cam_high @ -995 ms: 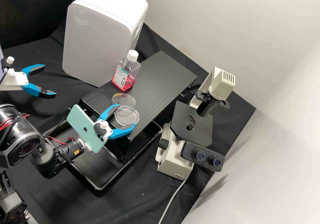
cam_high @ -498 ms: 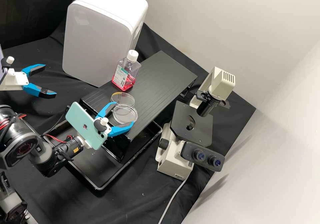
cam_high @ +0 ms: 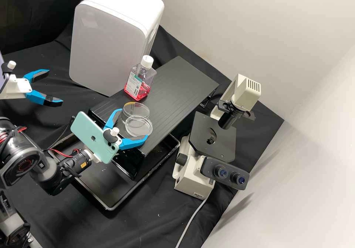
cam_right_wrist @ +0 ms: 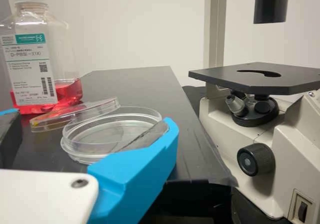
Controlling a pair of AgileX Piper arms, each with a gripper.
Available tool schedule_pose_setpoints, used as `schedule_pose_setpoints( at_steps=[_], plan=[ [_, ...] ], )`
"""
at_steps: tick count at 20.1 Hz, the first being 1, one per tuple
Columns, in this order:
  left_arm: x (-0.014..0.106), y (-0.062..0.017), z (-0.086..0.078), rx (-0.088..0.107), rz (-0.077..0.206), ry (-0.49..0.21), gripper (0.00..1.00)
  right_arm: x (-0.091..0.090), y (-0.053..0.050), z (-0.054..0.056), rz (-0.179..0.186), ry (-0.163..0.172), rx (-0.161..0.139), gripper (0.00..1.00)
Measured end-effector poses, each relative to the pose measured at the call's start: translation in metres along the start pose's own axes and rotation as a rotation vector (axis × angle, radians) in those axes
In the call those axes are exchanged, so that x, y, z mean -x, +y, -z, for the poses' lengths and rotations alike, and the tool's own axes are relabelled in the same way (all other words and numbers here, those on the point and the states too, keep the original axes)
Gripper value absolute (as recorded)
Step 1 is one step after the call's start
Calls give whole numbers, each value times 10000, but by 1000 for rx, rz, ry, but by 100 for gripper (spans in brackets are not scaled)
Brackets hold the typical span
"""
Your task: Place the lid on the petri dish
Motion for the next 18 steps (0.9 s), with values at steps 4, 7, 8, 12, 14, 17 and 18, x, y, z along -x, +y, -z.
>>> schedule_pose_setpoints(
  at_steps=[4,7,8,12,14,17,18],
  plan=[
    [0,0,0,0,0,0,100,0,-8,7,4,3,3,100],
    [0,0,0,0,0,0,100,0,-8,7,4,3,16,100],
    [0,0,0,0,0,0,100,0,-8,7,4,3,25,100],
    [0,0,0,0,0,0,100,0,-8,7,4,3,30,100],
    [0,0,0,0,0,0,100,0,-8,7,4,3,30,100],
    [0,0,0,0,0,0,100,-7,-19,-27,9,-12,29,100],
    [3,-3,-8,0,1,-3,100,-19,-27,-58,13,-26,30,100]
  ],
)
